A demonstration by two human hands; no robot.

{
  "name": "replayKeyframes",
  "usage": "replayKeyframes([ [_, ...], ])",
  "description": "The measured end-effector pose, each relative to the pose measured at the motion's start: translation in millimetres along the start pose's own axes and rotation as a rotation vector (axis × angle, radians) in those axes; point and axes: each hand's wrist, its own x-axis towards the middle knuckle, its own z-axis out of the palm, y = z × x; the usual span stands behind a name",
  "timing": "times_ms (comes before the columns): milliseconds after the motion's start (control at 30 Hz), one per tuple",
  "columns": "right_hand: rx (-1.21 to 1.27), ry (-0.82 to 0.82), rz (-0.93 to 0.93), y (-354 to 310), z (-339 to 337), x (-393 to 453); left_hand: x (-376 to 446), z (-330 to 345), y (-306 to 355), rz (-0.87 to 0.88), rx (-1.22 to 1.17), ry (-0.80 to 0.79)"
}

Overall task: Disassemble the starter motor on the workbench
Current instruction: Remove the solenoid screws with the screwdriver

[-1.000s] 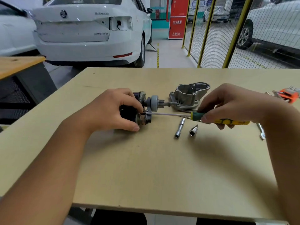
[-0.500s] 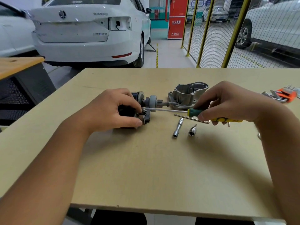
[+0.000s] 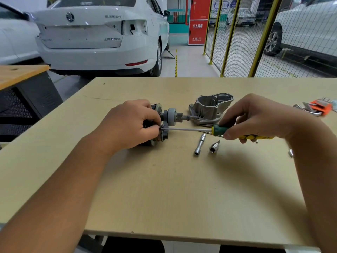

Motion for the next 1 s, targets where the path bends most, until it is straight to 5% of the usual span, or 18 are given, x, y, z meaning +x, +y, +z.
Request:
replayKeyframes([
  [1000,-0.067,-0.003,-0.024,-12,-1,-6,-2,-3,3,0.005,-0.008,-0.052],
])
